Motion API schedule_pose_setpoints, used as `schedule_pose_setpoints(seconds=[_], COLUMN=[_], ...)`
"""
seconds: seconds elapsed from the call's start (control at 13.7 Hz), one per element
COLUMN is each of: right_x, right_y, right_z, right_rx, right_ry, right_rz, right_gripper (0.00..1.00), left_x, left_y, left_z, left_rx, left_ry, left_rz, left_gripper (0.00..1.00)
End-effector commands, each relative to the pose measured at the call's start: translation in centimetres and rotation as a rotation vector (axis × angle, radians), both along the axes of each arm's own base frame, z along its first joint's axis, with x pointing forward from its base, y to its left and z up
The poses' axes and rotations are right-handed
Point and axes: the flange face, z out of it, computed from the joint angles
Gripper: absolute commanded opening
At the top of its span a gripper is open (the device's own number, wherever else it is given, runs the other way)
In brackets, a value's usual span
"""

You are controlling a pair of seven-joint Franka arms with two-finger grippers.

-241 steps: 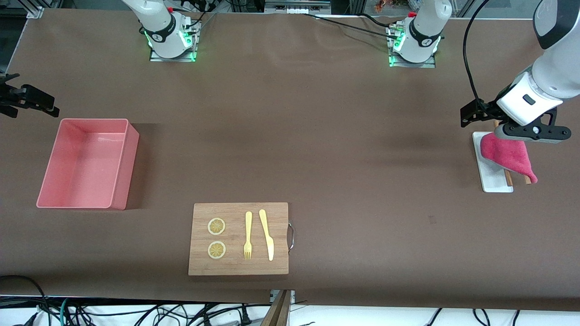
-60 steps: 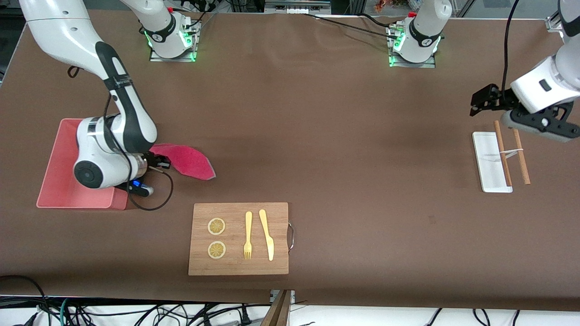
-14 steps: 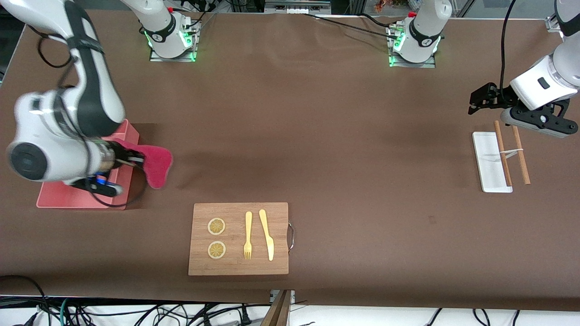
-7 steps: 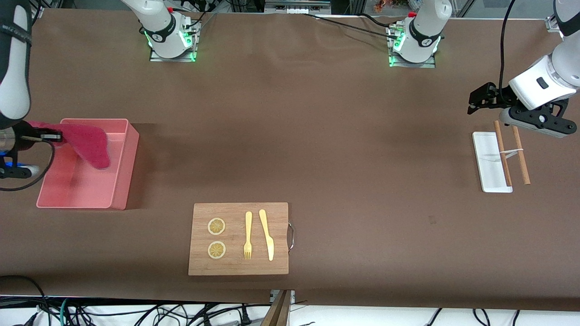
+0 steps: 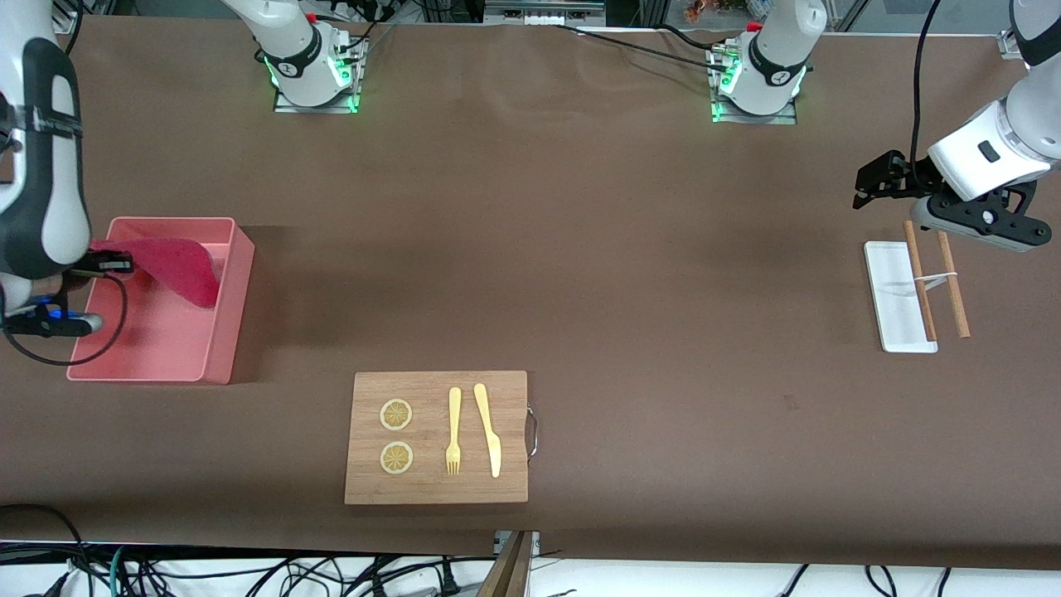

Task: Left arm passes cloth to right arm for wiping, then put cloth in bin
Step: 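Carry the pink cloth with the right gripper over the pink bin, then open the right gripper to drop the cloth into the bin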

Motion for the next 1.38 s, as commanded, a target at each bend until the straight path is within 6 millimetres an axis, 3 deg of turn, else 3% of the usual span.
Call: schedule_pose_setpoints(seconds=[0.0, 0.29, 0.51, 0.66, 0.8, 1.02, 1.31], right_x=[-0.2, 0.6, 1.0, 1.2, 1.5, 0.9, -0.8], right_y=[-0.4, -0.5, -0.5, -0.3, -0.1, 1.0, 6.8], right_z=[-3.8, -7.4, -8.6, -8.2, -5.3, 2.7, 14.0], right_rx=[-0.011, -0.019, -0.025, -0.009, -0.001, 0.038, 0.091], right_ry=[-0.034, -0.112, -0.146, -0.159, -0.196, -0.211, -0.285], right_rz=[0.036, 0.06, 0.064, 0.052, 0.044, 0.019, 0.098], right_gripper=[0.0, 0.0, 0.03, 1.0, 1.0, 1.0, 1.0], left_x=[-0.1, 0.0, 0.0, 0.0, 0.0, 0.0, 0.0], left_y=[-0.3, -0.4, -0.5, -0.5, -0.5, -0.5, -0.5], left_z=[0.6, 0.5, 0.5, 0.6, 0.6, 0.6, 0.6], left_rx=[-0.016, -0.014, -0.016, -0.016, -0.016, -0.016, -0.016], left_ry=[0.007, 0.007, 0.008, 0.005, 0.005, 0.007, 0.005], left_rz=[-0.003, -0.006, -0.005, -0.006, -0.008, -0.005, -0.005], left_gripper=[1.0, 1.0, 1.0, 1.0, 1.0, 1.0, 1.0])
